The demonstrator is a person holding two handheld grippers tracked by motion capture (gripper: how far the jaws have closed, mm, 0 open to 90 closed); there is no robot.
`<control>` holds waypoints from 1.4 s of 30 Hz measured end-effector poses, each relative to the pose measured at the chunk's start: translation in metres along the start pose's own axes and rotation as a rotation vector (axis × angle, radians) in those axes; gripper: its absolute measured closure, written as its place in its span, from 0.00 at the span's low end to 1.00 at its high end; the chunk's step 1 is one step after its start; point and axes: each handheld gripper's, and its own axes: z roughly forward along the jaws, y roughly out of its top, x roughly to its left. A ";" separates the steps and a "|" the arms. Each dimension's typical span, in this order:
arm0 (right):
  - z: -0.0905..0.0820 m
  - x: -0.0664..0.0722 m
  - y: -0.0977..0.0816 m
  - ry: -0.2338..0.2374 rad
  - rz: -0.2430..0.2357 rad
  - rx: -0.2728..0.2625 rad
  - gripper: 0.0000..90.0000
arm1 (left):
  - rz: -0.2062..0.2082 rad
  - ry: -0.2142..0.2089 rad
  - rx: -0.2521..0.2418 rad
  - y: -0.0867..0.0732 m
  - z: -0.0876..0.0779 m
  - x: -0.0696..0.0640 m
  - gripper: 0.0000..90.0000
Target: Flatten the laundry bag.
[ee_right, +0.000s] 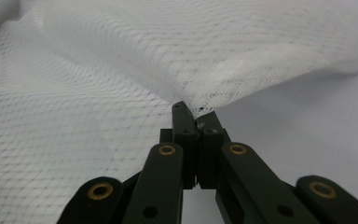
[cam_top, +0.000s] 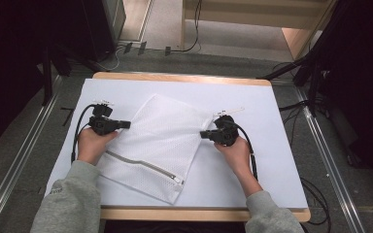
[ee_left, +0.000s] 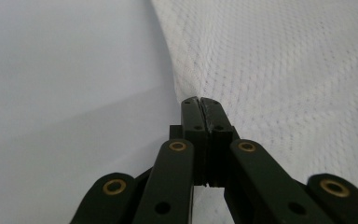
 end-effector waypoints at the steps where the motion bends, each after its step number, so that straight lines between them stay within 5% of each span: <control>1: 0.003 -0.003 -0.001 -0.003 0.002 0.010 1.00 | -0.007 -0.009 0.003 -0.003 -0.001 -0.001 1.00; 3: 0.007 -0.007 -0.001 -0.017 0.005 0.023 1.00 | -0.006 -0.024 0.021 -0.006 -0.001 -0.003 1.00; 6: 0.011 -0.011 -0.001 -0.009 0.020 0.023 0.95 | 0.044 0.010 0.012 -0.007 -0.003 -0.007 0.93; 9: 0.002 -0.006 -0.002 -0.021 0.009 0.005 0.78 | 0.050 0.002 -0.004 -0.004 -0.002 -0.008 0.74; 14: -0.014 0.007 -0.013 -0.036 -0.033 -0.014 0.72 | 0.070 0.023 -0.010 0.011 0.010 -0.006 0.64; 24: -0.015 0.028 -0.034 -0.014 -0.059 -0.019 0.63 | 0.090 0.051 0.016 0.034 0.035 0.000 0.60; 32: 0.006 0.045 -0.036 -0.014 -0.089 -0.010 0.57 | 0.084 0.034 0.012 0.039 0.051 0.003 0.65; 36: 0.016 0.051 -0.036 -0.026 -0.108 -0.019 0.57 | 0.082 0.002 0.021 0.038 0.055 0.001 0.82; 39: 0.022 0.055 -0.035 -0.027 -0.122 -0.034 0.57 | 0.128 0.008 0.036 0.037 0.058 -0.003 0.98; 42: 0.022 0.059 -0.036 -0.060 -0.146 -0.031 0.59 | 0.113 0.012 0.035 0.037 0.059 -0.003 1.00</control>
